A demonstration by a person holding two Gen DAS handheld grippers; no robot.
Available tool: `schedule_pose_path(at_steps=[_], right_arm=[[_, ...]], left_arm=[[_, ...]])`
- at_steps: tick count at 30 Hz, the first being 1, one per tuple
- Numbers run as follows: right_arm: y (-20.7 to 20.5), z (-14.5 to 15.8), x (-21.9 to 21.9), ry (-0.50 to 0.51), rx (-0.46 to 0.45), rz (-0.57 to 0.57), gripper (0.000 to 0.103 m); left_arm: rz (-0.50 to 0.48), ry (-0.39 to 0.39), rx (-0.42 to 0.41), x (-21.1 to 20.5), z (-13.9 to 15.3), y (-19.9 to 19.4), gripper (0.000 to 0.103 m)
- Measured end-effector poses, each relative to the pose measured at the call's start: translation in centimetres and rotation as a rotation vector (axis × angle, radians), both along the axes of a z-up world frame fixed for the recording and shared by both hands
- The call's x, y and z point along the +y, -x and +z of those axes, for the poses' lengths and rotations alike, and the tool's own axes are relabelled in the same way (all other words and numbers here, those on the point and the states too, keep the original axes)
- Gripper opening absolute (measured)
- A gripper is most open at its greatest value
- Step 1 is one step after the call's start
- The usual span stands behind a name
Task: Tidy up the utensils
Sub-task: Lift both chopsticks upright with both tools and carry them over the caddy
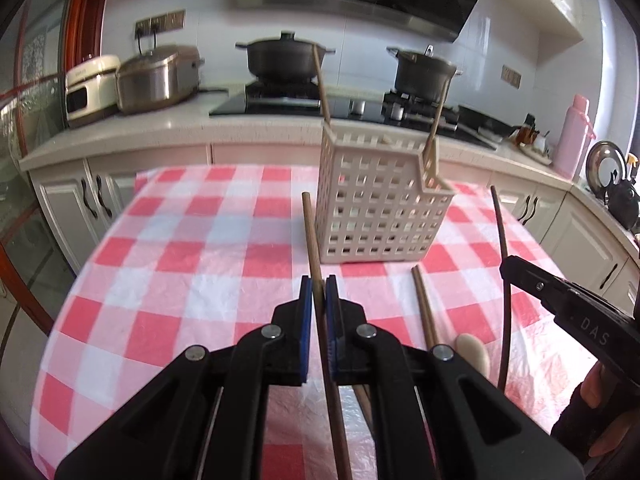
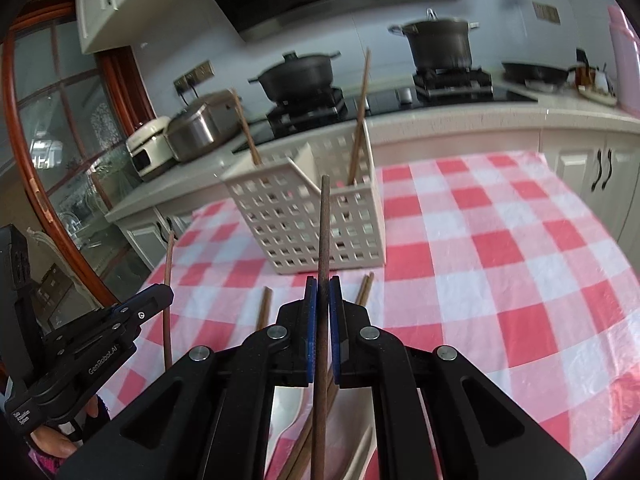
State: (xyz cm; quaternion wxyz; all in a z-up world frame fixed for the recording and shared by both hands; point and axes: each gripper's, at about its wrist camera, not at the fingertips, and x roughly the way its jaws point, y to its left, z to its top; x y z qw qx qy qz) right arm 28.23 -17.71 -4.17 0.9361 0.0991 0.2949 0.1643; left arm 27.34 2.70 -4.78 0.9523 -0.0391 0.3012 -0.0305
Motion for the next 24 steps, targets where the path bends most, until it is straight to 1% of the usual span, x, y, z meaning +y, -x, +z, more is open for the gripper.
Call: schedule_pose_path(at_steps=[5,11,18,24], right_arm=[[2.5,2.3,-0.1,0.004,-0.069,0.006,0.007],[5.4,4.1,-0.1,0.028,-0.144,0.007,0.006],[7.4,5.0,-0.4,0.038,-0.176,0.003,0.006],[8.3,5.8,-0.8,0.040,-0.201,-0.005,0.006]], left_arm=[[-0.005,-0.012,-0.070,-0.3,2.4,2.5,0.007],[-0.017,-0.030,-0.148,-0.9,4.7,5.3,0.006],[-0.022,-0.043,-0.201,-1.3,5.8,7.2,0.006],[-0.032,-0.052,-0.232,-1.8,6.8,8.4,0.006]])
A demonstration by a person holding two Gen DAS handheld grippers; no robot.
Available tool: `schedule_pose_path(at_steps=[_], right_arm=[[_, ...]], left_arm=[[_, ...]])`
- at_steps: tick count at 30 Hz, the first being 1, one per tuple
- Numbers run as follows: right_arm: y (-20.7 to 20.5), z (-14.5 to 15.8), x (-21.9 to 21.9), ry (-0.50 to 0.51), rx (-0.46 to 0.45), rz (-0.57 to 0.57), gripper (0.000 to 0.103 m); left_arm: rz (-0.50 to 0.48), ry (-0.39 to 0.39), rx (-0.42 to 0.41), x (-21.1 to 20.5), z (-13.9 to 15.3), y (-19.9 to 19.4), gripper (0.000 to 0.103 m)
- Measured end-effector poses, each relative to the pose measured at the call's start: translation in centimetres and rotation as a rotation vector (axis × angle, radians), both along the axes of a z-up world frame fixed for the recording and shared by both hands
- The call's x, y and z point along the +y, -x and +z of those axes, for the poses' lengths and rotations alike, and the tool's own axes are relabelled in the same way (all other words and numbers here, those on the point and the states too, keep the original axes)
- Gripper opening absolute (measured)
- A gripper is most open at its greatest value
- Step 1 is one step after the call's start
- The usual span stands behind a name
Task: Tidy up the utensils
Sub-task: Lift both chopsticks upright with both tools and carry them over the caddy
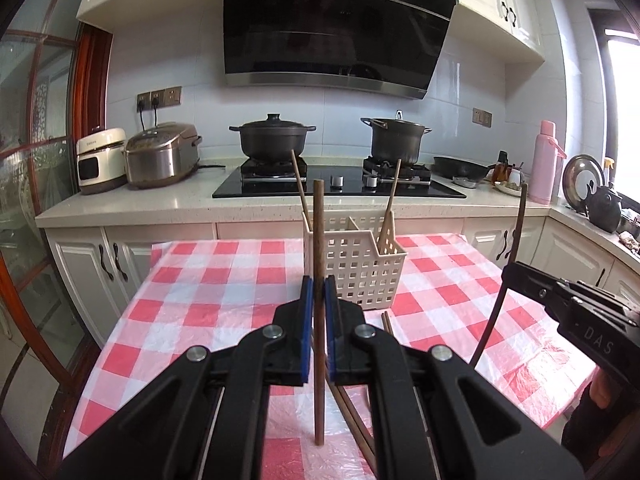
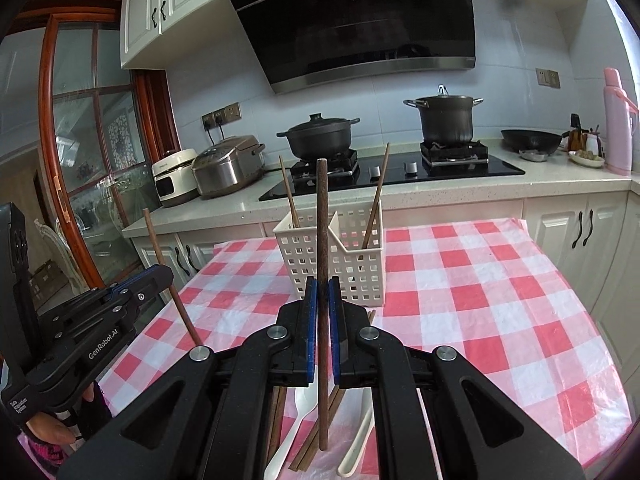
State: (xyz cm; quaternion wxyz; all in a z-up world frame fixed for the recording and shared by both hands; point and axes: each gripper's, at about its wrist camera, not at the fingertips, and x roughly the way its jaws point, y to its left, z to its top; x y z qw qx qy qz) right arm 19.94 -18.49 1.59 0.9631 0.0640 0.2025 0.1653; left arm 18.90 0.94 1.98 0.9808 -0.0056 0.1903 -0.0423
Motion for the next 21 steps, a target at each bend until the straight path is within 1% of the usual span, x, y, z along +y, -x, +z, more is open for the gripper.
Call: schedule_pose_path(at_steps=[6,11,17,21], right_arm=[[0.0,-0.2,0.0,0.001,0.005,-0.002,0.006],[0.1,0.2,0.1,0.003,-0.015,0.001,0.006],[-0.6,1.1,0.6,0.016,-0.036,0.003,0.006],[-2.0,2.1,0.6,0.017,-0.045,0.006,0.006]], left_arm=[[-0.009,0.003,0.002,-0.1,0.2,0.3,0.006],[-0.018,0.000,-0.007,0.0,0.8,0.1,0.006],[-0.041,0.017,-0.016,0.0,2.0,-0.7,0.006],[-0.059,0.030,-0.011,0.0,3.2,-1.9,0.006]])
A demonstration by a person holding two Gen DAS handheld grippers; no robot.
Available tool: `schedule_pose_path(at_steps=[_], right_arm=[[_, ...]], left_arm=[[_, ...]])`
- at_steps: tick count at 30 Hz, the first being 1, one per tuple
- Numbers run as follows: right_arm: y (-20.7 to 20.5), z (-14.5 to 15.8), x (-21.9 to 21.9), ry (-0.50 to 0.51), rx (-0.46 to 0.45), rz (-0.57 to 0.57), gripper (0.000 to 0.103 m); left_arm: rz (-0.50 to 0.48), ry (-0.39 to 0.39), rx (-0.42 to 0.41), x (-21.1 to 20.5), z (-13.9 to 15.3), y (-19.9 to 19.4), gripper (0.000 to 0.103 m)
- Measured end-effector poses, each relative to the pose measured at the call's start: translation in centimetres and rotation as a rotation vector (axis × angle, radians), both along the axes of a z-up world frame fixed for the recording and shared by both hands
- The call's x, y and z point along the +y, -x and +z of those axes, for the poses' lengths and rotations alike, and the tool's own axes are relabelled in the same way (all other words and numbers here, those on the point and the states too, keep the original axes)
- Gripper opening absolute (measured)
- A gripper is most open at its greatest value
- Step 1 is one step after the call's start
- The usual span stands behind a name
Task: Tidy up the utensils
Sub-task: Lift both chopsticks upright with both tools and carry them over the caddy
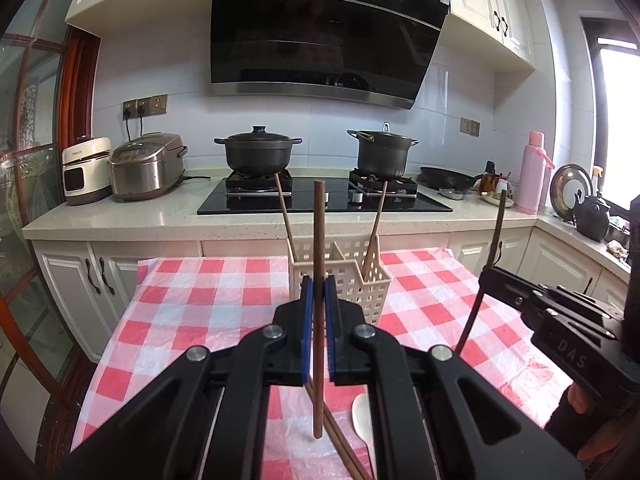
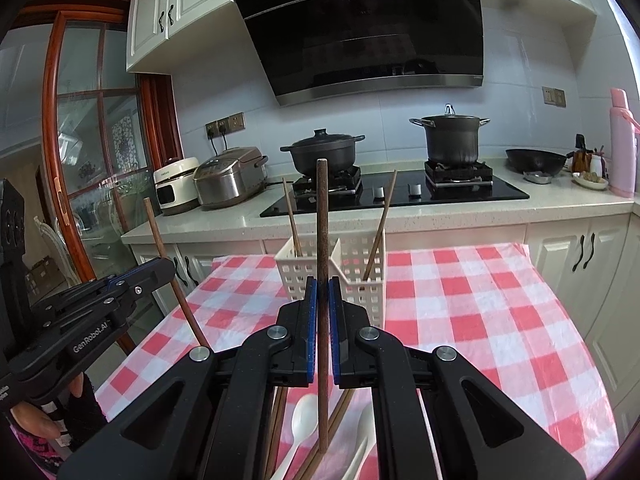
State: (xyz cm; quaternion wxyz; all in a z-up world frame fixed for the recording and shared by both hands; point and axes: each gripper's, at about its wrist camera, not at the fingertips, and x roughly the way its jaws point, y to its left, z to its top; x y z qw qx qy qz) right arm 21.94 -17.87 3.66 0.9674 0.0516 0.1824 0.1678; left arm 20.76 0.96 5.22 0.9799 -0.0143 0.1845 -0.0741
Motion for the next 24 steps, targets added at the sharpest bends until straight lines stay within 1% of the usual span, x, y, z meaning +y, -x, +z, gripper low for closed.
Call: schedule_pose_path(at_steps=[6,13,16,24], right_arm=[[-3.3,0.9,0.0,-0.007,0.016,0.002,0.006],[-6.4,2.6,0.5,0.011,-0.002,-0.009,0.006],[-7.5,4.0,0.4,0.008,-0.018,-0.010,0.006],[-11.5,8.5,0.5,0.025,-0.076,-0.013,0.006]], left_arm=[[-0.012,0.005,0.006,0.2,1.7,-2.5,0.006],[-0.034,0.016,-0.010,-0.1,4.7,-6.0,0.006],[-0.045,0.014,-0.023,-0.4,6.2,-7.4,0.006],[-0.055,0.013,-0.076,-0.7,11.5,-10.7,0.006]])
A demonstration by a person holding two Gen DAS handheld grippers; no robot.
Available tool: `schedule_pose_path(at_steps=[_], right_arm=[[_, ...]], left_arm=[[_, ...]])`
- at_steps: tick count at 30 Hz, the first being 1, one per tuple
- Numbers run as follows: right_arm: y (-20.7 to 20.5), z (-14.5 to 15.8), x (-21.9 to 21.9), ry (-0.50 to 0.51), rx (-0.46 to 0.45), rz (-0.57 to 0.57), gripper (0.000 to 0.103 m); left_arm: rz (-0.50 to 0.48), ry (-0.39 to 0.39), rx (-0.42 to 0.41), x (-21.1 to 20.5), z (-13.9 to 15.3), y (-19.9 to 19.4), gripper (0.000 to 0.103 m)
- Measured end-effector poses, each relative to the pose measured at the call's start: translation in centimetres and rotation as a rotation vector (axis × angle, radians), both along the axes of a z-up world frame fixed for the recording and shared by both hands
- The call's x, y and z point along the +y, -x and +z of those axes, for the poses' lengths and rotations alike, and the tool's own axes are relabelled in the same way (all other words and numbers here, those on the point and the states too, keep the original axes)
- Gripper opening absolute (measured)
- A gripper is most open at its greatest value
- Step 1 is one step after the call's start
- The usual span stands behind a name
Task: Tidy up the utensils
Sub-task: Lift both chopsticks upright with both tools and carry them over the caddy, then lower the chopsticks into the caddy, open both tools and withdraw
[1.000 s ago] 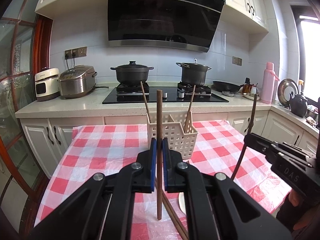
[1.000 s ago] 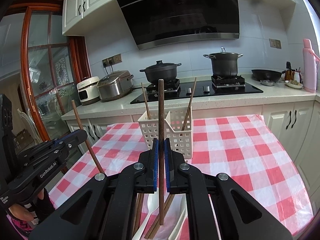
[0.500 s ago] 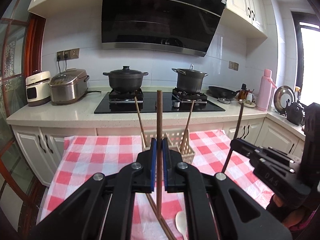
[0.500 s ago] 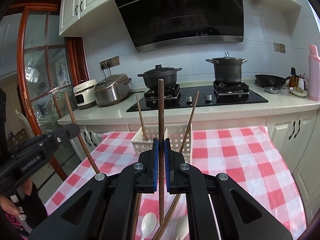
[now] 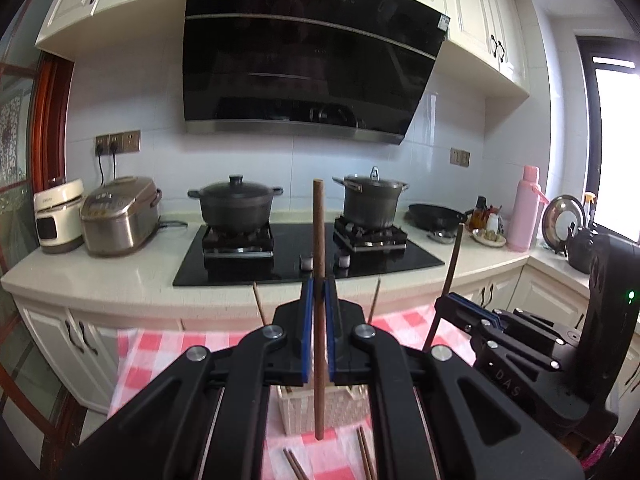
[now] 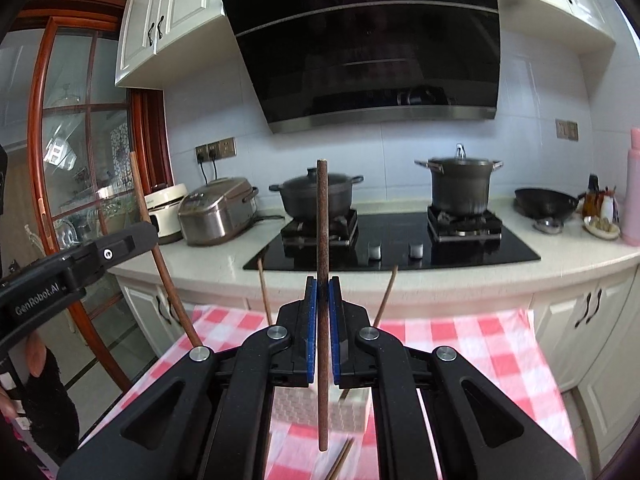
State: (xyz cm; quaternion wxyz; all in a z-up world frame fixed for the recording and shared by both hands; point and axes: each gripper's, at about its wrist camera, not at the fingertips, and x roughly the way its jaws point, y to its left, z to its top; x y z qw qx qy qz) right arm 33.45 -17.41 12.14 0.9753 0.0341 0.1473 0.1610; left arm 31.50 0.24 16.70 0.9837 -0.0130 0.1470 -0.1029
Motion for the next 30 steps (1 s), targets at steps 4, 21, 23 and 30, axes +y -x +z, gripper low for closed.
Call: schedule_pose_path(at_steps=[4,21,23,30], right_arm=[[-2.1,1.1,0.2,0.002,-0.022,-0.010,0.006],[-10.7,-6.2,2.0,0.017,0.119,0.025,0.006],[-10.9,-7.3,2.1,0.016,0.146,0.038,0.006],[-11.2,-9.7,2.1,0.037,0.178,0.038,0.007]], left_arm=[[0.013,-0.001,-0.017,0.1,1.8,-2.2,0.006],[0.020,0.061,0.193,1.2,-6.1,-13.2,0.006],[0.015,0.061,0.227,1.3,-7.8,-13.7,0.006],[0.023,0.047,0.293,1.6,-12.0,-14.3,0.006]])
